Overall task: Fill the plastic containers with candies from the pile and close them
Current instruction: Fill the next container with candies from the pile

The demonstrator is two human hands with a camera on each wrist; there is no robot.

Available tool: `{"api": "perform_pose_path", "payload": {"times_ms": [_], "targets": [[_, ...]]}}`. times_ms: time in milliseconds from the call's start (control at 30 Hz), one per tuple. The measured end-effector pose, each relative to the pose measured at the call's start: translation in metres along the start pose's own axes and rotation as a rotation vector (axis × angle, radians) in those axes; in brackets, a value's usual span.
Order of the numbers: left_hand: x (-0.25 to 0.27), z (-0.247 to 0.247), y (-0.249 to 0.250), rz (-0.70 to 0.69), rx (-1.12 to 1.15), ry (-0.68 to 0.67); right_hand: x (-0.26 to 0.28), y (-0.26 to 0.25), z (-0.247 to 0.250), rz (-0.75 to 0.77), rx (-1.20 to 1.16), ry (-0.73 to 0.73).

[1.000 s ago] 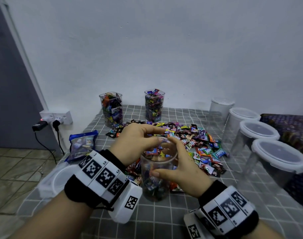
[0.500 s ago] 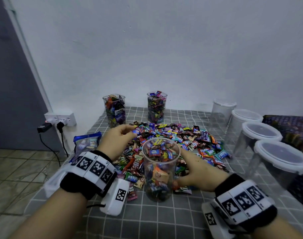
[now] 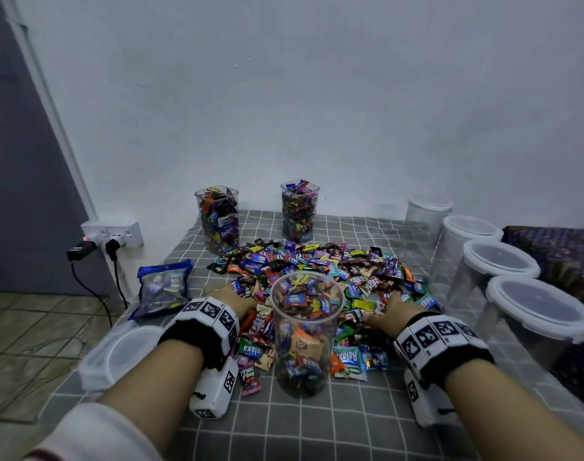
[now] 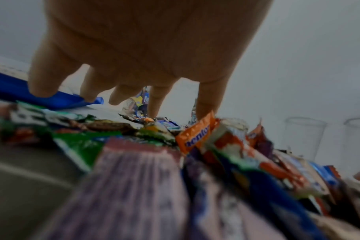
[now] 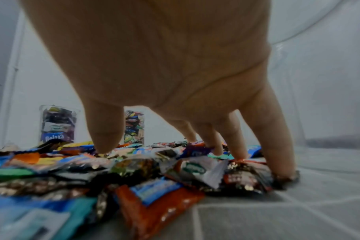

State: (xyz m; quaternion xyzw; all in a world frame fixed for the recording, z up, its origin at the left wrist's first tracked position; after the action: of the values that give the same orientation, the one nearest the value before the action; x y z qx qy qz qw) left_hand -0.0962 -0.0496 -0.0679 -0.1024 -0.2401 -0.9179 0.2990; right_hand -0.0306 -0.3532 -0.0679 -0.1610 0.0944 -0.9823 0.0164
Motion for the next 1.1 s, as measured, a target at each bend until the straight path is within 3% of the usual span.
{"api": "perform_pose_path", "payload": {"times_ms": [200, 433, 600, 867, 1100], "targets": [[-0.005, -0.016, 0.005, 0.02, -0.049, -0.075, 0.005, -0.022, -0.009, 0.131, 0.069, -0.072], [0.002, -0.026, 0.024, -0.159, 0.068, -0.132, 0.006, -0.04, -0.017, 0.327, 0.075, -0.119], [0.002, -0.032, 0.031, -0.298, -0.009, -0.175, 0.011, -0.048, -0.015, 0.422, 0.081, -0.098], [0.024, -0.019, 0.045, -0.317, -0.268, -0.029, 0.018, -0.059, -0.003, 0.492, 0.192, 0.059], [0.02, -0.014, 0.047, -0.348, -0.218, 0.048, 0.021, -0.061, 0.003, 0.491, 0.25, 0.128]]}}
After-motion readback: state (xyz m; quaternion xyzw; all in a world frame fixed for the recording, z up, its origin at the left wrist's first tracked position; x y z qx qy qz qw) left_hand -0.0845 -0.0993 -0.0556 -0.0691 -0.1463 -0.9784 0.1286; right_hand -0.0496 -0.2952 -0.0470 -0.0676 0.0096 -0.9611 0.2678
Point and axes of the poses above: each hand's wrist, its own x-axis away from the middle knuckle, its own z-axis out of the back of the hand, y = z × x, the point moved 7 cm from there along -x, towards the middle knuckle, and after that the axes turned 4 degrees about z, right-handed, at the moved point
